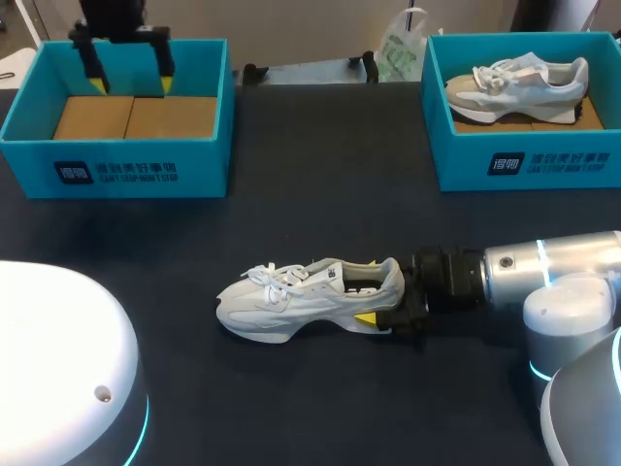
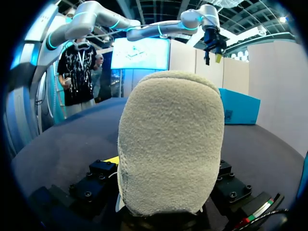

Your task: Take the shoe out of the shoebox, open the shoe tongue, remove and reinsert the insole, then place the shoe into the shoebox

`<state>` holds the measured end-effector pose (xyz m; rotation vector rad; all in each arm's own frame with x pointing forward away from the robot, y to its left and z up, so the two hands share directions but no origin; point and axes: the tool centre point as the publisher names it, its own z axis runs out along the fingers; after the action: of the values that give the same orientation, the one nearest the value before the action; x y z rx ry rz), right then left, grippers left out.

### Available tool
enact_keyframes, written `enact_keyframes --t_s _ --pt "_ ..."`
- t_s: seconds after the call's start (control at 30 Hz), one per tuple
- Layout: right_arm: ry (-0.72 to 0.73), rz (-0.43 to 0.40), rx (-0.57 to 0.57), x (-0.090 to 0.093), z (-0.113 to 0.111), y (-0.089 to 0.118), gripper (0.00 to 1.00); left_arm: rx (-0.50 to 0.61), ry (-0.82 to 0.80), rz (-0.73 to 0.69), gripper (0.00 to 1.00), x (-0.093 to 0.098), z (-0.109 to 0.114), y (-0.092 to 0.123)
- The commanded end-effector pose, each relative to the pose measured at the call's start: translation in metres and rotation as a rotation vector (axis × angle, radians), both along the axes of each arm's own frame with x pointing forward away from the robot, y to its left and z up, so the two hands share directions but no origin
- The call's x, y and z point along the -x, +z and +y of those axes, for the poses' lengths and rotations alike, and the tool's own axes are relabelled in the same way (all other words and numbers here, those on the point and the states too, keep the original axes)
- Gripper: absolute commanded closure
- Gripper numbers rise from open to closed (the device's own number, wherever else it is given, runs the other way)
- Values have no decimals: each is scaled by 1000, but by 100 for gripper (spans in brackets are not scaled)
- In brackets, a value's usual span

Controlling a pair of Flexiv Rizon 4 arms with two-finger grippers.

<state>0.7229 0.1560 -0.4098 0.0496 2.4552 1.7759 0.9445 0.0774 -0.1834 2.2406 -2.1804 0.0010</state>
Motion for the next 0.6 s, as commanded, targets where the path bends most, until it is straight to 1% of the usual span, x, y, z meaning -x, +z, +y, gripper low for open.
enact_keyframes --t_s 0.03,0.07,0.53,0.6 --pt "0 1 6 0 0 2 100 8 14 -48 0 38 -24 5" --pt "0 1 6 0 0 2 100 19 13 -59 0 45 -32 8" --pt "0 1 6 0 0 2 100 19 13 -59 0 45 -32 8" --pt "0 1 6 0 0 2 100 -16 0 -94 0 57 -47 3"
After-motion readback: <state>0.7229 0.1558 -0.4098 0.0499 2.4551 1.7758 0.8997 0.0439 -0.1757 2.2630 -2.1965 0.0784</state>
